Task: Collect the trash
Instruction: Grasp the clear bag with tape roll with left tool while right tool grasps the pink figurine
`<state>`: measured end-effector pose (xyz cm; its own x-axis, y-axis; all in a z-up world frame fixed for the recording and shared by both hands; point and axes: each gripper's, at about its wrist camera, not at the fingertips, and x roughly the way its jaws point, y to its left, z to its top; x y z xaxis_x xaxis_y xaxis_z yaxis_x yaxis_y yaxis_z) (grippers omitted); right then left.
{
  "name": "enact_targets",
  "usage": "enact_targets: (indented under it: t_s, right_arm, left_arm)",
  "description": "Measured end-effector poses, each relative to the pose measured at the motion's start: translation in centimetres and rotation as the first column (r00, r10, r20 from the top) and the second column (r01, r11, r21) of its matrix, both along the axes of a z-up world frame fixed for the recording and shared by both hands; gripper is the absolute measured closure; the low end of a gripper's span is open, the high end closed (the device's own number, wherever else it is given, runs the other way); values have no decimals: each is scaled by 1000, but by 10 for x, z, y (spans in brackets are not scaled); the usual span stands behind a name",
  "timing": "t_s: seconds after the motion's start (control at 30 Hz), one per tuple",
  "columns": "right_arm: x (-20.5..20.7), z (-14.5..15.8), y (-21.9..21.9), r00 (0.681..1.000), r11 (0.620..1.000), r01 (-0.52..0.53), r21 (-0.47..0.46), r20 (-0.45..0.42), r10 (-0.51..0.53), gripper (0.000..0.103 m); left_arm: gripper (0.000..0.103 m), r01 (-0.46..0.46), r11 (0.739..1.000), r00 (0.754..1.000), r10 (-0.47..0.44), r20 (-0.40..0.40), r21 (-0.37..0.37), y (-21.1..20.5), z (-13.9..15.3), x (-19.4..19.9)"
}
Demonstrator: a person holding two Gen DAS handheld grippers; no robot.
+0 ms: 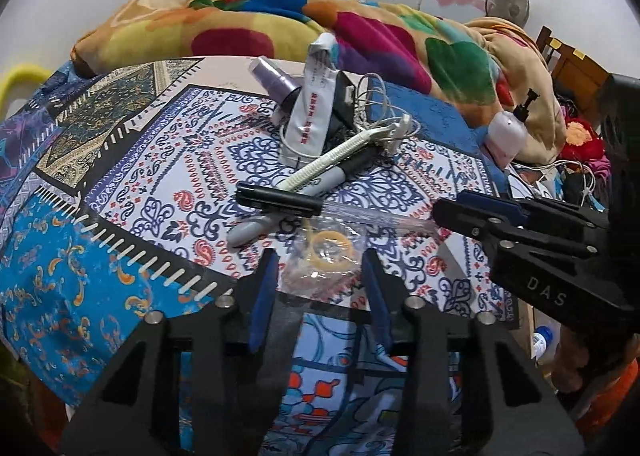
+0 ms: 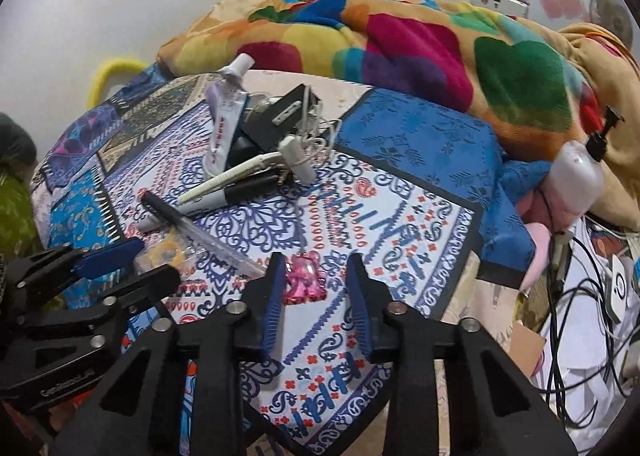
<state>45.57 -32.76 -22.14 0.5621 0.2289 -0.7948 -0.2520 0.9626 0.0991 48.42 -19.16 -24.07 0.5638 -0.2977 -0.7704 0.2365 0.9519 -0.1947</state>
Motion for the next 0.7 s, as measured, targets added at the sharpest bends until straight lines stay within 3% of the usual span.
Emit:
enact_targets:
  t_s: [0.23,0.43,0.5,0.7]
  right_arm:
    - [0,0,3,999,999,-51,-2,-15,51,87]
    - [-6,-1,3,999,997,-48,-54,-2,48,89]
    - [-10,1,-1,999,997,-36,-63,4,37,99]
    - [-16,-3,-18,998,999,-17,-41,-67,14,99]
  left_arm:
    - [75,35,999,999,-36,12,32,-11,1,-9]
    - [77,25,1000,1000,-26,8,11,-1,6,-19]
    - [77,17,1000,1000,-17,4,7,4,8,-22]
    - [77,-1,1000,1000,1,1,1,16,14,-28]
